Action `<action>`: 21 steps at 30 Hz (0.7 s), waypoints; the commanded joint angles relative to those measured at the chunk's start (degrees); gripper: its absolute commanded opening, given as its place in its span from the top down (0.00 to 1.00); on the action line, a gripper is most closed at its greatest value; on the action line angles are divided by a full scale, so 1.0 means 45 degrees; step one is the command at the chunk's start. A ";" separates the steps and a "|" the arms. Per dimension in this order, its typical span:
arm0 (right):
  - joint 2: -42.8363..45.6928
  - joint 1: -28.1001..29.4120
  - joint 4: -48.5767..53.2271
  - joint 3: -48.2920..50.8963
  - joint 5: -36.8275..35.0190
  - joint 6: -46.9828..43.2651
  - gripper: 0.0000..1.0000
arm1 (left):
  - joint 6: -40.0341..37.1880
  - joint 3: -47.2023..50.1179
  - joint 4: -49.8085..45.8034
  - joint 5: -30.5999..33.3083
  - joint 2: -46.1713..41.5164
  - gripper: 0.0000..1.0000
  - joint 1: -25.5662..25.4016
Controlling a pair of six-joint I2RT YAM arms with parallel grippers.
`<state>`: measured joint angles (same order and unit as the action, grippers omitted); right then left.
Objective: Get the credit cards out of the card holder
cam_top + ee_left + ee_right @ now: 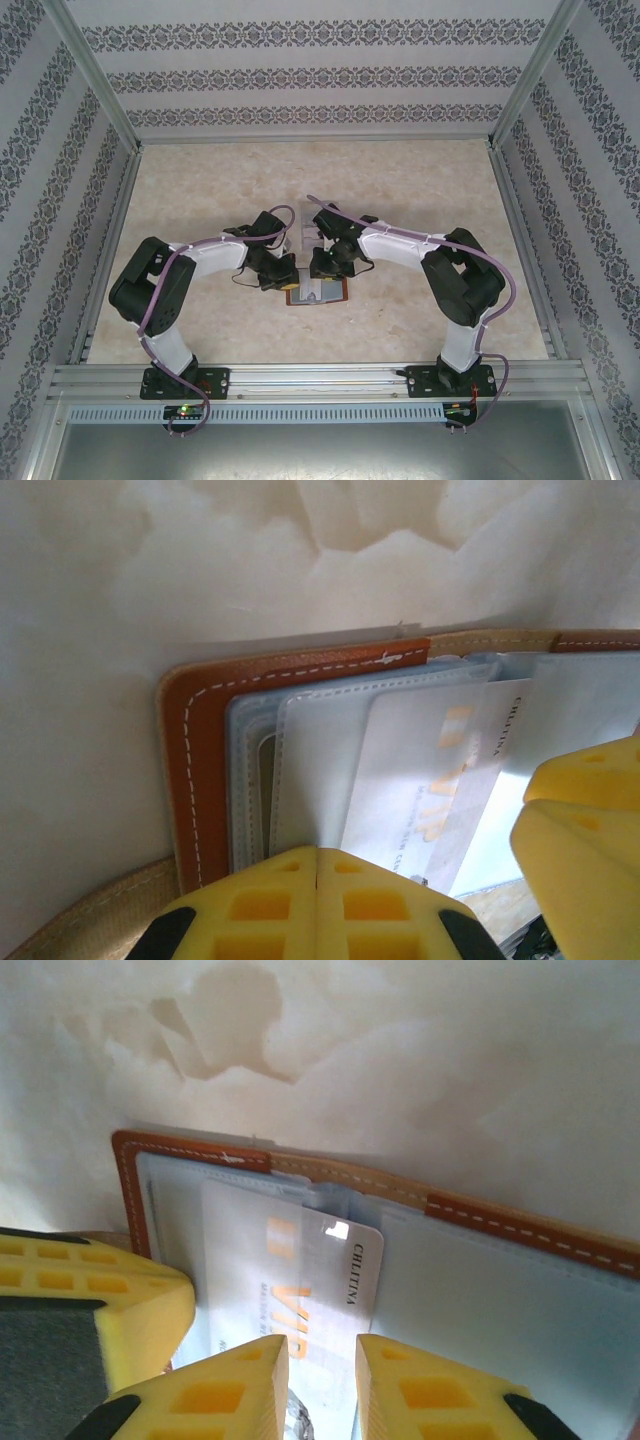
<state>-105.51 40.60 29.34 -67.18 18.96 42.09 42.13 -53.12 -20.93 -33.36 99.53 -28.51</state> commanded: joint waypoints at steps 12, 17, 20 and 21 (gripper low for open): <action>-0.0195 -0.0150 -0.0746 0.0583 0.0666 0.0303 0.75 | -0.0851 -0.0160 -0.1692 0.0854 0.0900 1.00 -0.0130; -0.0296 -0.0186 -0.0979 0.0705 0.0845 0.0423 0.75 | -0.0981 -0.0282 -0.1895 0.0881 0.1093 1.00 -0.0184; -0.0366 -0.0188 -0.0853 0.0768 0.0697 0.0439 0.75 | -0.1129 -0.0434 -0.2222 0.1069 0.1220 1.00 -0.0231; -0.0290 -0.0193 -0.0757 0.0787 0.0556 0.0439 0.75 | -0.1176 -0.0492 -0.2320 0.1153 0.1261 1.00 -0.0250</action>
<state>-106.15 40.23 25.43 -64.77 21.96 43.38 38.76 -56.42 -25.30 -33.45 101.67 -28.51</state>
